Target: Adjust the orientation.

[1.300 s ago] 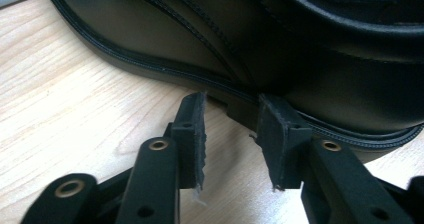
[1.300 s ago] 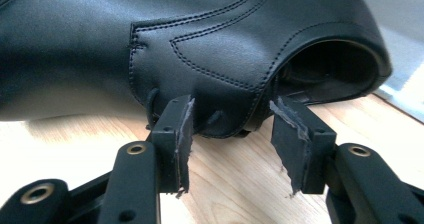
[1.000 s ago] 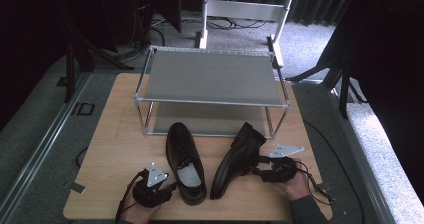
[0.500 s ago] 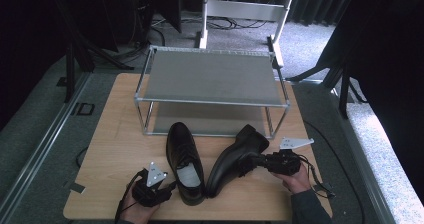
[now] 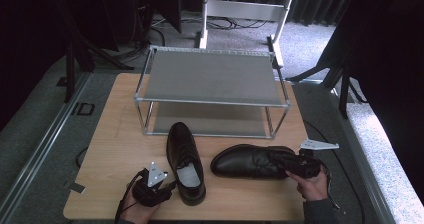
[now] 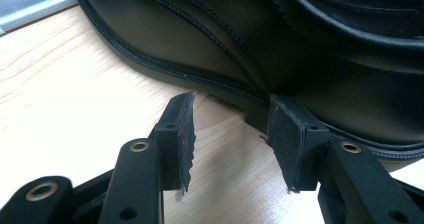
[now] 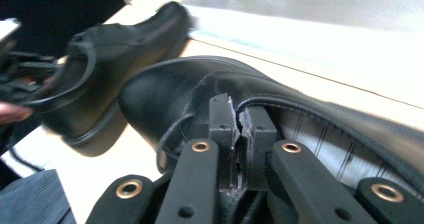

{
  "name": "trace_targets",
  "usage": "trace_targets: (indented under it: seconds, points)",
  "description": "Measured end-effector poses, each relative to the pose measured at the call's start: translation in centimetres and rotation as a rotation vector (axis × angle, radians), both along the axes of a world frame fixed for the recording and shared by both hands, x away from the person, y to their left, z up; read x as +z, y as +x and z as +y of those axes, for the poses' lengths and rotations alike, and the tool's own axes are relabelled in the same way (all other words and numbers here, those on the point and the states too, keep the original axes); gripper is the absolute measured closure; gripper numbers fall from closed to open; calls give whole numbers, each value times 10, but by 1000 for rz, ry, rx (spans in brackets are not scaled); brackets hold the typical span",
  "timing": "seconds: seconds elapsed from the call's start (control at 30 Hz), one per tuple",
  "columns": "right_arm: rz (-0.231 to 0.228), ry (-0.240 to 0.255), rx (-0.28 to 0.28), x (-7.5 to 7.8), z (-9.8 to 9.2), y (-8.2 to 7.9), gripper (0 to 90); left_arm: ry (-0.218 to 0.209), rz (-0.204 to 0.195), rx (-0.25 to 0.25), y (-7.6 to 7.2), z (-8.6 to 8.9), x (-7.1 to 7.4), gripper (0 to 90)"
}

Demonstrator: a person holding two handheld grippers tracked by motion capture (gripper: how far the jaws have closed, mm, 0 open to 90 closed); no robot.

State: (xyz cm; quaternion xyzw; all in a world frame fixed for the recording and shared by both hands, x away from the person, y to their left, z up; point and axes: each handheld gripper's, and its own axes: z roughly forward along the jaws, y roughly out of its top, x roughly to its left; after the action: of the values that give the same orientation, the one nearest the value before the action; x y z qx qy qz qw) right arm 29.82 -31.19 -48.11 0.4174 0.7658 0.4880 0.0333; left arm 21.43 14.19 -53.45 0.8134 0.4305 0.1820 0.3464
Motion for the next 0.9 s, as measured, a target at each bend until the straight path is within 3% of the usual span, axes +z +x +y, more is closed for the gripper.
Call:
trace_targets:
  seconds: [0.13,0.2,0.33,0.4,0.47,0.67,0.8,0.87,0.9]
  points:
    - [16,-19,-27,-3,5,14,766,2,-2,-1,0,0,0,537]
    - [10,-40,-23,-2,9,17,640,2,-2,1,0,1,0,531]
    - [-56,-79,-54,8,11,19,528,1,-5,3,1,1,-1,527]
    - [-92,-154,-74,14,12,18,481,0,-4,4,1,1,-1,526]
    - [-122,-201,-101,17,10,16,453,4,-6,7,2,2,-1,525]
    - [-172,-263,-225,12,-13,13,379,3,2,18,6,3,-3,526]
    - [-183,-200,-228,7,-26,14,403,-1,5,17,7,3,-4,525]
    - [-186,-253,-269,6,-28,14,414,-3,4,18,7,3,-4,525]
    - [-191,-244,-273,6,-30,14,415,-3,5,19,7,3,-4,525]
